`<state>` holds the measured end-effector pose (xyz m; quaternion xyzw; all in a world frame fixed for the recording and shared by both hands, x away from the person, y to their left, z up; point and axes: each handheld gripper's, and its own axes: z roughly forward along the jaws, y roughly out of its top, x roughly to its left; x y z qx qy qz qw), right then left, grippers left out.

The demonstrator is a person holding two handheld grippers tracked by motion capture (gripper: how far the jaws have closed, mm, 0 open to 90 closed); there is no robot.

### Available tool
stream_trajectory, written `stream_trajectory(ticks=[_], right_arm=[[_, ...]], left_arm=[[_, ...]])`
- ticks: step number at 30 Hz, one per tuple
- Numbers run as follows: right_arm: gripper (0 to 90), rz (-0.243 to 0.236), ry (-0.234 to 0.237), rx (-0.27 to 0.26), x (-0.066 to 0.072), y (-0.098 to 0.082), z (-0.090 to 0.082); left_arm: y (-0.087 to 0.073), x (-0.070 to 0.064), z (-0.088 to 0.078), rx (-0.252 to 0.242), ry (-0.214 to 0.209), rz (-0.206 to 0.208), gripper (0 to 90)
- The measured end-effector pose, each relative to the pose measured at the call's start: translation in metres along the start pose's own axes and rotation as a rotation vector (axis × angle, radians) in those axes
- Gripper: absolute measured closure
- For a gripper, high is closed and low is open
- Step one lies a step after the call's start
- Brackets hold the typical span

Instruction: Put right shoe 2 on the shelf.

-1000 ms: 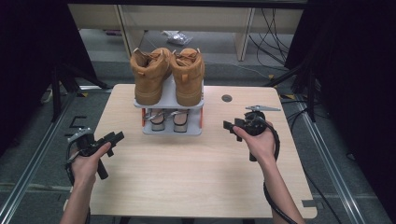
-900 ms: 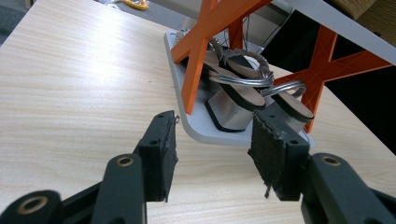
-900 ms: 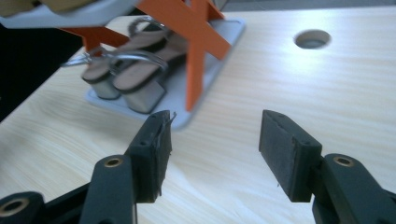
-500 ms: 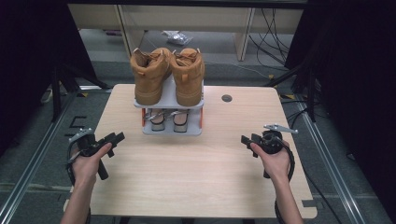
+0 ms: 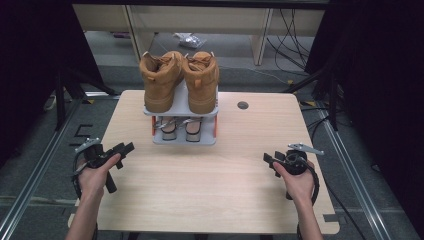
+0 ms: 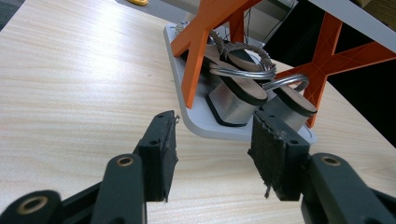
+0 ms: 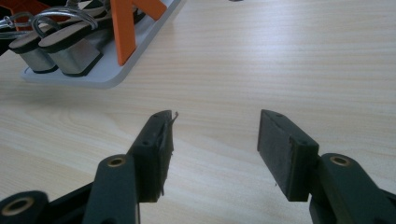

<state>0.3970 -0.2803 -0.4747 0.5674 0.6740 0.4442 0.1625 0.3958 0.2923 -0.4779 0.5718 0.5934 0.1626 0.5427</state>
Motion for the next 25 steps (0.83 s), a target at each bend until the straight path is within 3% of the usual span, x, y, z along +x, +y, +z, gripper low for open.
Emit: stream_trajectory(ticks=[1,2,3,4,5,6,7,8,9,10,11,12,14,15,17,20,25], right_arm=[[45.4,0.030,-0.002,0.017,0.002,-0.002,-0.001],[45.3,-0.007,-0.009,-0.002,0.000,-0.004,0.000],[45.0,0.021,-0.008,-0.013,0.002,-0.006,0.002],[44.7,0.026,-0.018,0.016,0.003,-0.007,0.001],[44.6,0.030,-0.002,0.007,0.003,-0.008,0.002],[44.5,-0.009,-0.024,-0.001,0.000,-0.008,0.002],[44.5,0.025,-0.011,-0.002,0.002,-0.010,0.001],[44.4,0.027,-0.009,-0.002,0.003,-0.010,0.002],[44.4,-0.010,-0.014,-0.011,0.000,-0.011,0.002],[44.3,0.003,-0.009,-0.009,0.001,-0.011,0.002],[44.3,-0.013,-0.011,-0.015,0.001,-0.012,0.002],[44.3,0.028,-0.016,-0.018,0.003,-0.013,0.002],[44.2,0.008,-0.006,-0.026,0.001,-0.013,0.001],[44.2,0.037,-0.020,-0.011,0.004,-0.013,-0.001],[44.1,0.000,-0.013,-0.027,0.001,-0.014,0.001],[44.0,0.044,-0.003,-0.019,0.004,-0.016,0.000],[43.8,0.029,-0.014,-0.031,0.003,-0.015,-0.002]], left_arm=[[0.000,0.000,0.000,0.001,0.002,-0.002,49.7],[0.000,0.000,0.000,0.002,0.003,-0.002,49.7],[0.000,0.000,0.000,0.003,0.004,-0.001,49.7],[-0.001,0.000,0.000,0.004,0.004,-0.001,49.7],[-0.001,0.000,0.000,0.004,0.005,-0.001,49.7],[-0.001,0.000,0.000,0.004,0.004,-0.002,49.7],[-0.001,0.000,0.000,0.004,0.004,-0.001,49.7],[0.000,0.000,0.000,0.003,0.002,0.001,49.7],[0.000,0.000,0.000,0.003,0.000,0.001,49.7],[0.000,0.000,0.000,0.002,-0.001,0.000,49.7],[0.000,0.000,0.000,0.001,-0.002,0.000,49.7],[0.000,0.000,0.000,0.001,-0.003,0.000,49.8],[0.000,0.000,0.000,0.001,-0.003,0.000,49.7],[0.000,0.000,0.000,0.001,-0.004,0.000,49.7],[0.000,0.000,0.000,0.002,-0.003,-0.001,49.8],[0.000,-0.001,0.001,0.003,-0.004,0.001,49.7],[0.001,-0.002,0.000,-0.001,-0.004,0.001,49.7]])
